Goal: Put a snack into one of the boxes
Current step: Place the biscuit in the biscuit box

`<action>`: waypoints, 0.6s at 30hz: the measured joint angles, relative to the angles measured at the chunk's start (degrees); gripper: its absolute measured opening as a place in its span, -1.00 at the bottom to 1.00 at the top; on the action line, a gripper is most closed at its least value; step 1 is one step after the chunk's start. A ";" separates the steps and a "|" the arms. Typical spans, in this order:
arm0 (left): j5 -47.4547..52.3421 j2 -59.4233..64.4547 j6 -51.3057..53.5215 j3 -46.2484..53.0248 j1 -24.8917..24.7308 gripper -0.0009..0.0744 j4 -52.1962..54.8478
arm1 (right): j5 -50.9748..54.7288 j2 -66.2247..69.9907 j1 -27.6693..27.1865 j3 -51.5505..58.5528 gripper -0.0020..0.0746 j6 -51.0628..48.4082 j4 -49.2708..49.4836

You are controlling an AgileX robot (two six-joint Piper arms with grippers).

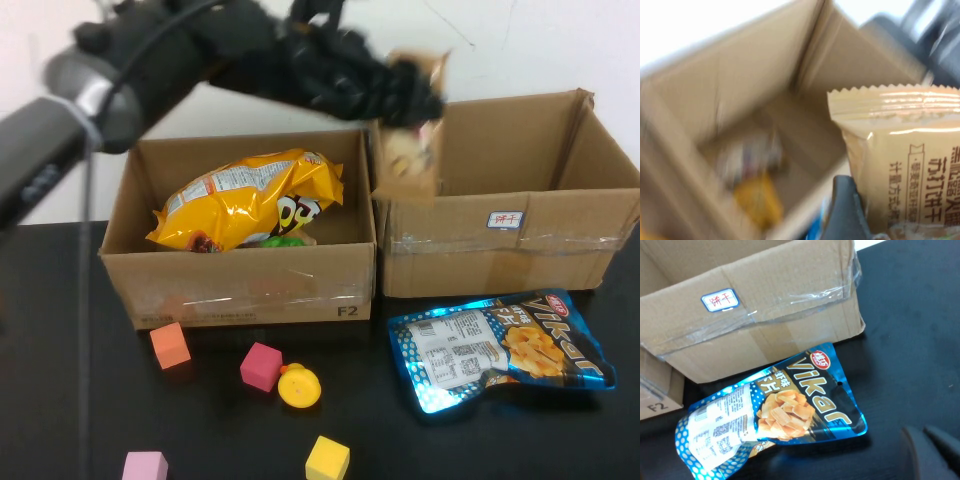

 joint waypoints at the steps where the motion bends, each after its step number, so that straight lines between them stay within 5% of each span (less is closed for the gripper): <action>1: -2.20 0.89 1.04 -1.46 -0.84 0.19 -0.89 | 0.00 0.00 0.00 0.00 -0.95 0.00 0.00; 14: -34.96 15.58 13.71 -8.39 -6.21 0.19 -3.68 | -0.79 0.00 0.00 0.00 -0.95 -1.01 0.00; 18: -35.17 18.69 15.44 -8.39 -6.21 0.68 -4.81 | -0.25 0.00 0.00 0.00 -0.95 -2.15 0.00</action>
